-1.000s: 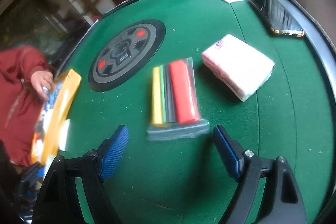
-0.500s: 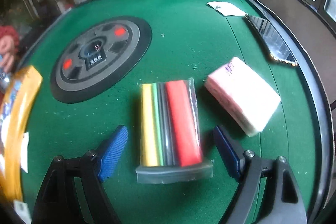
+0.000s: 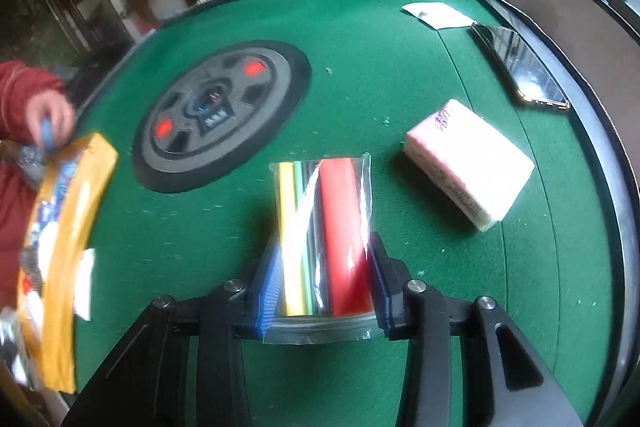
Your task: Organize soft objects
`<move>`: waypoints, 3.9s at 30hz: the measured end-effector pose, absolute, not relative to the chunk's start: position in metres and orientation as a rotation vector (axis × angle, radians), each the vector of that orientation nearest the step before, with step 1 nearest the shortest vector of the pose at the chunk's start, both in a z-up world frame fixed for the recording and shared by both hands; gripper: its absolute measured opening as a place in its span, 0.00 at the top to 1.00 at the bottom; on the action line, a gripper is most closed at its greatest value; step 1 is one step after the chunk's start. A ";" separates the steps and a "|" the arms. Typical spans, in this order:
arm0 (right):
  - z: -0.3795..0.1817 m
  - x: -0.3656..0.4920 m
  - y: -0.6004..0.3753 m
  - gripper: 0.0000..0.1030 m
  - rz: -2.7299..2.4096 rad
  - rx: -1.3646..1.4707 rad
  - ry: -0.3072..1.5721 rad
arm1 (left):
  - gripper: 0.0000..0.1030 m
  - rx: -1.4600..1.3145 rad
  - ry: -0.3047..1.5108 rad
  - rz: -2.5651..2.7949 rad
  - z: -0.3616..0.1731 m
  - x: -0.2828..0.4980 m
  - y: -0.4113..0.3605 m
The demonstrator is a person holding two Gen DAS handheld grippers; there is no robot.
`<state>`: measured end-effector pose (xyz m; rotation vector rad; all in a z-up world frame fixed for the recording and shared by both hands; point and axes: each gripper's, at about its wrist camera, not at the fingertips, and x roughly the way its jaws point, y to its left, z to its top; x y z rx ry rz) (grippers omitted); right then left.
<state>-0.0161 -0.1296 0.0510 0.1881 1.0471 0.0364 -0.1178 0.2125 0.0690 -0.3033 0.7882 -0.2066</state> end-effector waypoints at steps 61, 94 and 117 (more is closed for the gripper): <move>0.083 -0.024 0.125 0.32 0.493 0.108 0.897 | 0.32 -0.136 0.619 0.202 0.078 -0.120 0.235; 0.078 -0.115 0.059 0.30 0.435 0.033 0.798 | 0.28 0.081 0.646 0.257 0.087 -0.124 0.151; 0.058 -0.114 0.072 0.30 0.432 -0.005 0.863 | 0.28 0.076 0.737 0.246 0.066 -0.112 0.156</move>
